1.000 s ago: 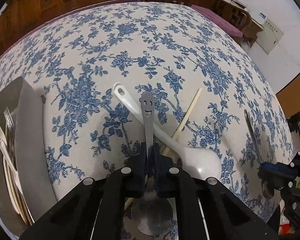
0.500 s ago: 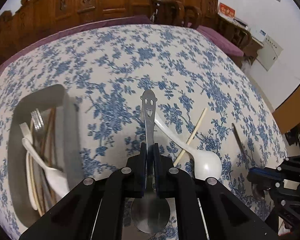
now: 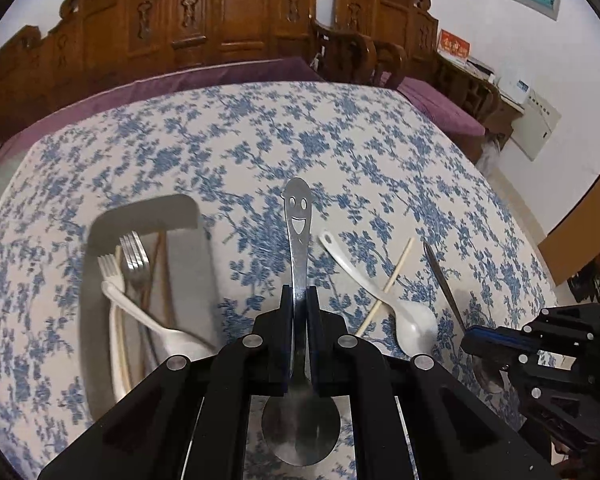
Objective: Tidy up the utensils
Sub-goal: 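Drop the smiley-face spoon into the tray with the left tool while the right tool carries its spoon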
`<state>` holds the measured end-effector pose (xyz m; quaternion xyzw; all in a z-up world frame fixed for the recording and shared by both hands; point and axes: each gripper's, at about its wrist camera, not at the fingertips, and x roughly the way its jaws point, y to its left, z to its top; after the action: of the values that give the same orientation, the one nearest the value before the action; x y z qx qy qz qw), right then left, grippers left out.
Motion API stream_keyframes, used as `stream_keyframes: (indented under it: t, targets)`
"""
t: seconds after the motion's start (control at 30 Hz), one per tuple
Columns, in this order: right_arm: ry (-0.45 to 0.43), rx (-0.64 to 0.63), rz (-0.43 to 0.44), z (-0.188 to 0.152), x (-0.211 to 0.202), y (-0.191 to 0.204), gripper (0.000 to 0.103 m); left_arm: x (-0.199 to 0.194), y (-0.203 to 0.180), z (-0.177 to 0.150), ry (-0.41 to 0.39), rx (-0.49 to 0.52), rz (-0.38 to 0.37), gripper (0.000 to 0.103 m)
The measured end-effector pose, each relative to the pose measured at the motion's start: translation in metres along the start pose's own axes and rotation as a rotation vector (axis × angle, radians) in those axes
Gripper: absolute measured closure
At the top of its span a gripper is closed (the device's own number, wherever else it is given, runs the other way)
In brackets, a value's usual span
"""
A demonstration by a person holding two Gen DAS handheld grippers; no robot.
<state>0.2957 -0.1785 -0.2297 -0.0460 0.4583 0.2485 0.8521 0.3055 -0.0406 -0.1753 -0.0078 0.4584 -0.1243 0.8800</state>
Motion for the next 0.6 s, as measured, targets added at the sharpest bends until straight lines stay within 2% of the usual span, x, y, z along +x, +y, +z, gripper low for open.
stream_keyframes:
  t: [0.27,0.6]
  targets:
    - [-0.020,-0.025,0.020,0.020,0.002,0.025,0.099,-0.024,0.033,0.003,-0.035,-0.029,0.033,0.097]
    - [-0.020,-0.054,0.046,0.040,0.013,0.053,0.099,-0.024,0.075,-0.003,-0.024,-0.072,0.076,0.097]
